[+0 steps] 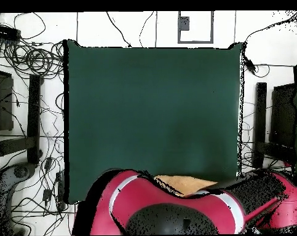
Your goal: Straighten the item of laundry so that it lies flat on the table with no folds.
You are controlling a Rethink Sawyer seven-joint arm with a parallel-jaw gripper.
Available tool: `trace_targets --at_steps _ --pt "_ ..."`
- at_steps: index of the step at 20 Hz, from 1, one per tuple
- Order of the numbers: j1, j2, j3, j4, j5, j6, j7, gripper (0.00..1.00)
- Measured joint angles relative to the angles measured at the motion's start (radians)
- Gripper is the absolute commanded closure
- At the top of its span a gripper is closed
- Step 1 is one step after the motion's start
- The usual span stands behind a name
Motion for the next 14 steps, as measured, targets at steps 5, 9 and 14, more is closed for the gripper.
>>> trace_targets --at_steps 5,9,14 --pt "-0.032 -0.017 0.000 -0.017 0.046 0.004 0.000 1.00" --pt "-0.051 -0.032 0.000 -0.019 0.089 0.018 0.000 1.00" --pt "-0.072 -0.044 0.001 -0.020 0.137 0.045 0.000 1.00"
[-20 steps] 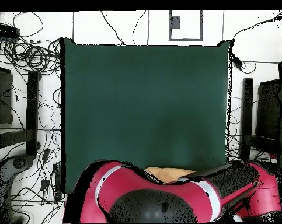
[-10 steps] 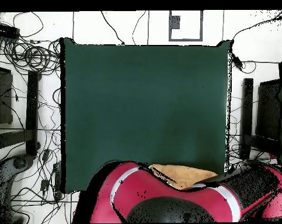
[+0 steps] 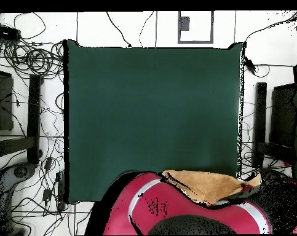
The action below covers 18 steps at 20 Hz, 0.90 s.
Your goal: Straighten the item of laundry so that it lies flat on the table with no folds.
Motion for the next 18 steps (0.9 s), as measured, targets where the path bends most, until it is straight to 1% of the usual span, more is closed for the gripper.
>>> trace_targets --at_steps 6,13,15,18 --pt "-0.005 -0.011 0.001 -0.002 0.035 0.019 0.000 1.00" --pt "-0.005 -0.010 0.002 -0.007 0.041 0.019 0.000 1.00" --pt "-0.010 -0.016 0.007 -0.007 0.058 0.023 0.000 1.00" --pt "-0.030 -0.037 0.025 -0.004 0.107 0.029 -0.002 1.00"
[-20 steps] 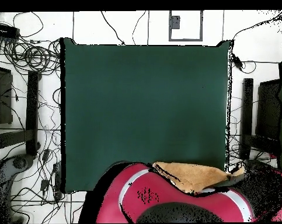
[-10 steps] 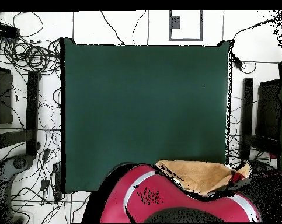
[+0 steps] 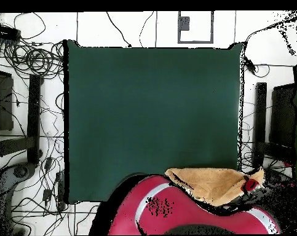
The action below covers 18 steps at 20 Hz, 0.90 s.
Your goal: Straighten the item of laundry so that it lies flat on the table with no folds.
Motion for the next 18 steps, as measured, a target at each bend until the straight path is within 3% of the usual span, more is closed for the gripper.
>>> trace_targets --at_steps 7,18 --pt "-0.041 -0.066 0.055 0.048 0.125 0.001 -0.040 1.00" --pt "0.055 -0.159 0.058 0.152 0.105 0.001 -0.093 1.00"
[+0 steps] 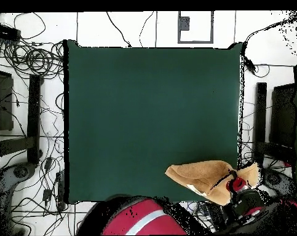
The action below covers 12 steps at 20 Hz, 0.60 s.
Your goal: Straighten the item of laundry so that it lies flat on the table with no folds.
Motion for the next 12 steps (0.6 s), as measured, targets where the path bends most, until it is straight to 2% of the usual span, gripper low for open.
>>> trace_targets --at_steps 12 --pt "0.016 -0.082 -0.001 0.046 -0.003 0.000 0.000 1.00"
